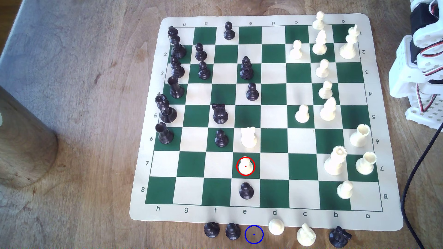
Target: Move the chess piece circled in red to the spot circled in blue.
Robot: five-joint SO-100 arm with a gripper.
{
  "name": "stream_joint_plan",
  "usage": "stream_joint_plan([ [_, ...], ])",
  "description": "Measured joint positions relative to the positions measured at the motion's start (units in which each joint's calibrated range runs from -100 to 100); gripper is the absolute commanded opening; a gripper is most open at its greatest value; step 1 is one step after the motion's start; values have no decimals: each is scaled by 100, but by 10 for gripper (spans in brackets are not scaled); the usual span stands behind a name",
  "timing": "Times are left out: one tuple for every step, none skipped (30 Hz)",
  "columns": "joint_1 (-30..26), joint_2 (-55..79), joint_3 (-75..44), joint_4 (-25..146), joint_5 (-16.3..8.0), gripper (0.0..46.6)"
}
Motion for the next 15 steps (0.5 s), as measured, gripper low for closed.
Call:
stream_joint_plan([
  [0, 0, 0, 0, 0, 51],
  [0, 0, 0, 0, 0, 51],
  [-22, 0, 0, 0, 0, 50],
  [-103, 0, 0, 16, 0, 50],
  [-229, 0, 0, 135, 20, 50],
  [-376, 0, 0, 319, 20, 50],
  [-509, 0, 0, 542, 20, 50],
  [-627, 0, 0, 789, 20, 50],
  [-723, 0, 0, 1052, 20, 50],
  [-782, 0, 0, 1339, 20, 50],
  [-819, 0, 0, 1610, 20, 49],
  [-848, 0, -36, 1976, 20, 49],
  [-900, 0, -163, 2725, 20, 49],
  [-922, 0, -190, 3012, 20, 49],
  [-951, 0, -235, 3267, 15, 49],
])
